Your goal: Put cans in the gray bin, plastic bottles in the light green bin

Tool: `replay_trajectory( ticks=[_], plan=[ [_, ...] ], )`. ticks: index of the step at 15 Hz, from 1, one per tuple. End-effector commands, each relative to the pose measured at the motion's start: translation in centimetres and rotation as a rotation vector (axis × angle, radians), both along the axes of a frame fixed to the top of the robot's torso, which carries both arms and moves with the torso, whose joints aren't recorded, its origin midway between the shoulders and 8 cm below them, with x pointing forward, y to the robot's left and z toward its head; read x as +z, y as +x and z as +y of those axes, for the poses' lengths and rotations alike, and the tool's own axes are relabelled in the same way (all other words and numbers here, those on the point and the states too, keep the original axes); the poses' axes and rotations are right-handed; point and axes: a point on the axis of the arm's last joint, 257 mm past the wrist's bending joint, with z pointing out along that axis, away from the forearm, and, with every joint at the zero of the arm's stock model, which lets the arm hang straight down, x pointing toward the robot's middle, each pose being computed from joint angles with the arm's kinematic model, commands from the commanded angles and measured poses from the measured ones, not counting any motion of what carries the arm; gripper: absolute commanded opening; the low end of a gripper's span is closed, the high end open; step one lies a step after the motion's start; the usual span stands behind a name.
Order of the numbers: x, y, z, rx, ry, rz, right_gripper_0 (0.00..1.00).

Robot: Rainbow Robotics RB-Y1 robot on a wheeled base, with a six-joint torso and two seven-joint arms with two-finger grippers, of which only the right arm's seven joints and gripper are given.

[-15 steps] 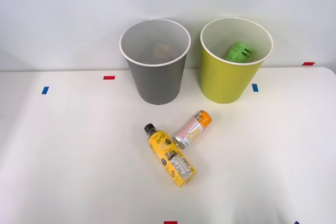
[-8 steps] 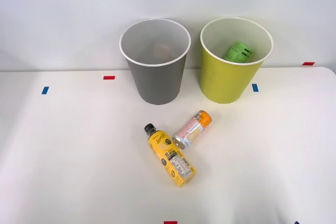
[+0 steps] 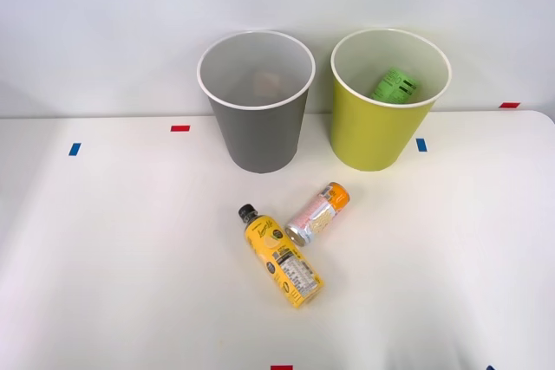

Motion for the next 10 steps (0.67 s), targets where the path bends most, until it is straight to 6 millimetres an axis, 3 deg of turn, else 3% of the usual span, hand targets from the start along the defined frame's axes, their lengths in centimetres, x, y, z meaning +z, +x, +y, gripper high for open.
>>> replay_trajectory(
  ticks=[1,10],
  plan=[
    [0.00,0.00,0.00,0.000,0.000,0.000,1.00],
    [0.00,0.00,0.00,0.000,0.000,0.000,1.00]
  ],
)
